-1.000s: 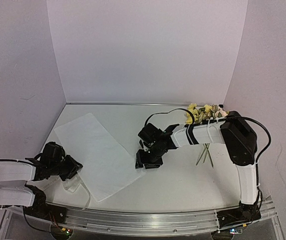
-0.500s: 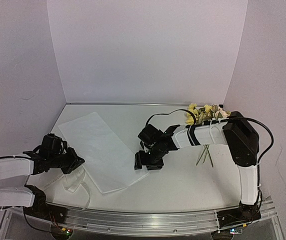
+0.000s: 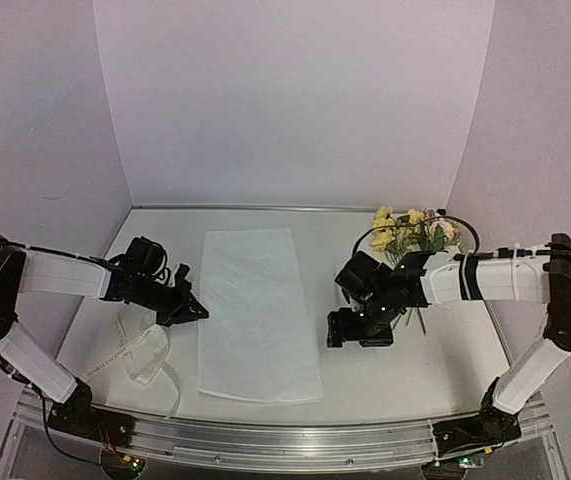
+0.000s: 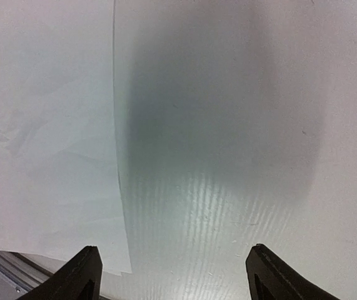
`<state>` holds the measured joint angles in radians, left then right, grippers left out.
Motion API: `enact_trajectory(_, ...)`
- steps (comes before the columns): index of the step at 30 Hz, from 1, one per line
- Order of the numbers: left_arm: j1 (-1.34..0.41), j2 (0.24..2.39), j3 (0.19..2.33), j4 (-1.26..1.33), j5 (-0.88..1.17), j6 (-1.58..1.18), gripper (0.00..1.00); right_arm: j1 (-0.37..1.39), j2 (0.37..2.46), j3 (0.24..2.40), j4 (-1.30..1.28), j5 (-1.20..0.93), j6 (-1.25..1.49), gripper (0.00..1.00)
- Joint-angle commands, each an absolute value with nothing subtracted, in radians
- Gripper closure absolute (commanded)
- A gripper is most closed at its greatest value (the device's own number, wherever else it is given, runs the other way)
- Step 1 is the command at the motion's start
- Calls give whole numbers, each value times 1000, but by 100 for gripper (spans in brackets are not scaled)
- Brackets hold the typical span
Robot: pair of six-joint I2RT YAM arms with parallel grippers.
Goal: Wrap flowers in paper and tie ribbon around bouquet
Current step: Move the folded wrapping paper to the center of the board.
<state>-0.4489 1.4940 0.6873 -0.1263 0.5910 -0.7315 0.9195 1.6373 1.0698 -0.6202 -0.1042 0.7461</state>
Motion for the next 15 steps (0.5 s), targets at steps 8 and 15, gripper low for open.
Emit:
enact_trajectory(8,-597,1678,716,214,578,-1007,100,923,1506,795,-503,-147,977,16)
enact_trajectory(15,-655,1744,749,260,515,-1062,100,949,1521,734,-414,-151,1062,20)
